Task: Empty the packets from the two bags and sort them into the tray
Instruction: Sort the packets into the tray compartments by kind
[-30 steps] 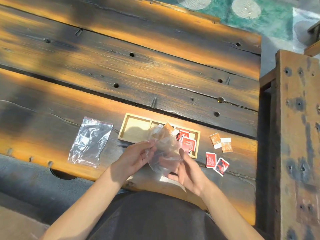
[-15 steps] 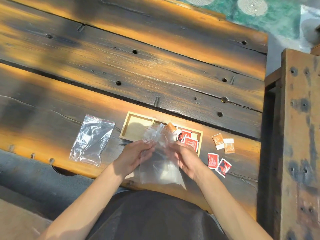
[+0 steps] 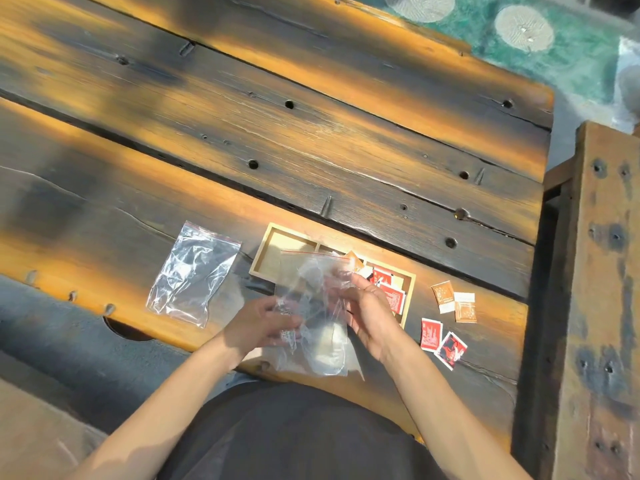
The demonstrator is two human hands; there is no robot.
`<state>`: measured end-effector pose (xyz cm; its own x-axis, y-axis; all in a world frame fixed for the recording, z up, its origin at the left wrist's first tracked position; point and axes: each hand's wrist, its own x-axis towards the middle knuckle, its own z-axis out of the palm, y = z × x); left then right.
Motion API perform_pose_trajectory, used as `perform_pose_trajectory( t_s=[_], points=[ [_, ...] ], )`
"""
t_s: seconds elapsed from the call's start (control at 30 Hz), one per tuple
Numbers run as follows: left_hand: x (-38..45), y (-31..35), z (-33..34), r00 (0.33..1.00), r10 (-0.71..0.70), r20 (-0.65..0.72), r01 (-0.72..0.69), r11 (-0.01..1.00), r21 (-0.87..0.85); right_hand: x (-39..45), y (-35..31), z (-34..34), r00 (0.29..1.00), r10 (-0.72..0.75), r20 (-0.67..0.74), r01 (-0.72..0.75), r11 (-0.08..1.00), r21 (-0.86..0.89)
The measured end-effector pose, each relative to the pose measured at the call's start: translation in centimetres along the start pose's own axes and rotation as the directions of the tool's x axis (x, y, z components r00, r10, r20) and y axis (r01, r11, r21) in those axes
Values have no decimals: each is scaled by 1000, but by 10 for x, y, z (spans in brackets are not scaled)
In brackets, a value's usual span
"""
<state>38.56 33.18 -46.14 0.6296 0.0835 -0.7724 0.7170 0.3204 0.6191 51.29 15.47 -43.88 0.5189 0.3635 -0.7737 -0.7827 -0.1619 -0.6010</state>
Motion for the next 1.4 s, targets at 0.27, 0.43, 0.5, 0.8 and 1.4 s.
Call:
perform_pose_trajectory(
  t_s=[0.27, 0.43, 0.5, 0.8, 1.4],
  points=[
    [-31, -20, -69, 964, 104, -246, -107, 994, 2, 32, -2, 54, 999, -25, 45, 37, 956, -290],
    [-40, -34, -131, 791, 234, -566, -253, 966, 45, 59, -9, 105, 978, -109, 176, 184, 843, -505],
    [-42, -37, -153, 721, 263, -641, -294, 954, 61, 72, -9, 124, 968, -123, 219, 227, 802, -553],
    [-4, -55, -206, 660, 271, -701, -214, 962, 170, 141, -2, 176, 990, -18, 140, 115, 675, -729],
    [20, -26, -172, 499, 385, -777, 288, 772, 567, 127, -28, 162, 948, -281, 148, 249, 370, -895]
  ],
)
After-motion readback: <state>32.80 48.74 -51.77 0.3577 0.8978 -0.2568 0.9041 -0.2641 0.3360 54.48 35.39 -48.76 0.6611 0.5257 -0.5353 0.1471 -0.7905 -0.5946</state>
